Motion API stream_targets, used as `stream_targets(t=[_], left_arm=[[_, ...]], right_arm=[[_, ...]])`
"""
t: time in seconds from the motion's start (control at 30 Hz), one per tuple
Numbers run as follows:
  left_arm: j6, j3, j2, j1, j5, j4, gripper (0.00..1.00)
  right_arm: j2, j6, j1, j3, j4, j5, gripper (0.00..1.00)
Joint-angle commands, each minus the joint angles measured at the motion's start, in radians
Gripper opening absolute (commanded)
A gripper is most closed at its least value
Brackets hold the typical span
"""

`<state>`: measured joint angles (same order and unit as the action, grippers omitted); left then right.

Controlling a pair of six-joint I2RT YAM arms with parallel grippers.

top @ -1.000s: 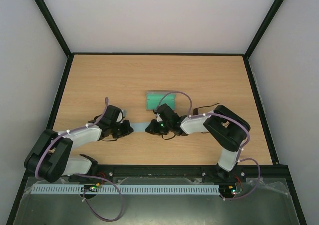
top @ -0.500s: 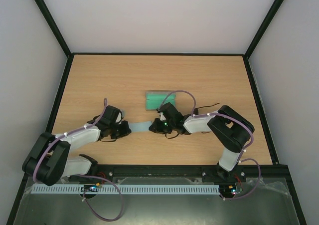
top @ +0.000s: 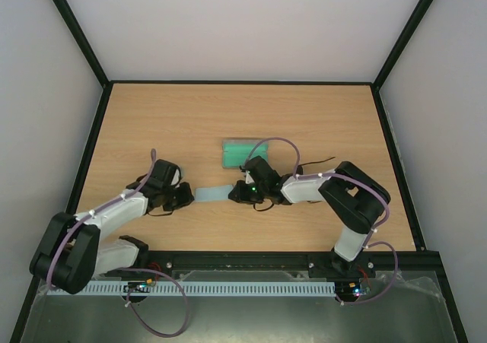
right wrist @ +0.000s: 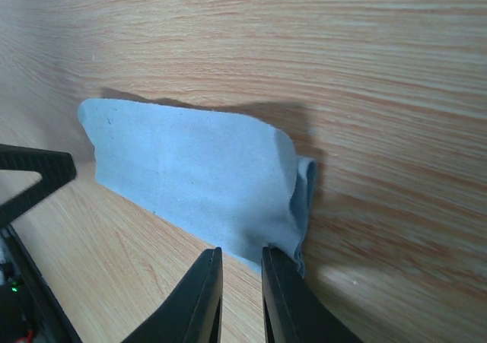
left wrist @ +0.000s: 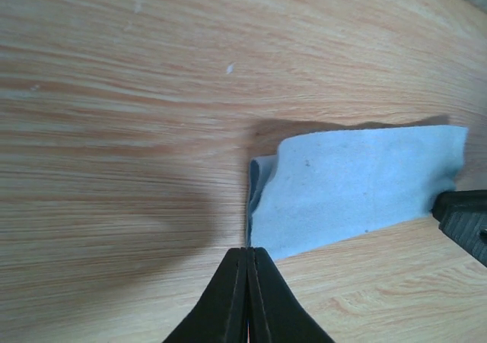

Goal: Organize the sunglasses
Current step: Adjust the glasses cleaning cloth at the center of the board, then pick up the glasses cleaning cloth from the center of the board.

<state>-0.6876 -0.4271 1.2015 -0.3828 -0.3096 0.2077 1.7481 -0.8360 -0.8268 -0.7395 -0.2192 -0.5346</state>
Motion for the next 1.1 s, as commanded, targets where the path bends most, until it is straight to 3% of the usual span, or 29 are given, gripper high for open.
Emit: stream_targets(t=[0.0, 0.17, 0.3, 0.37, 0.6, 1.07], left_arm=[[0.002, -0.067, -0.065, 0.005, 0.0, 0.086, 0.07], [0.014, -0.137, -0.096, 0.005, 0.038, 0.156, 0.19], [0.014, -0.147, -0.078, 0.005, 0.057, 0.157, 0.37], [0.012, -0.147, -0.062, 0.005, 0.065, 0.149, 0.41], [0.005, -0.134, -0.042, 0.005, 0.082, 0.13, 0.46], [0.001, -0.119, -0.053, 0.005, 0.074, 0.112, 0.48]], right_arm=[[-0.062, 0.019, 0.006, -0.008, 0.073, 0.035, 0.23], [-0.152, 0.065, 0.006, -0.066, 0.191, 0.081, 0.35], [-0.158, 0.105, 0.006, -0.129, 0.322, 0.178, 0.36], [-0.136, 0.12, 0.006, -0.174, 0.39, 0.237, 0.36], [-0.043, 0.146, -0.013, -0.274, 0.534, 0.392, 0.32], [0.076, 0.099, -0.096, -0.307, 0.5, 0.403, 0.31]])
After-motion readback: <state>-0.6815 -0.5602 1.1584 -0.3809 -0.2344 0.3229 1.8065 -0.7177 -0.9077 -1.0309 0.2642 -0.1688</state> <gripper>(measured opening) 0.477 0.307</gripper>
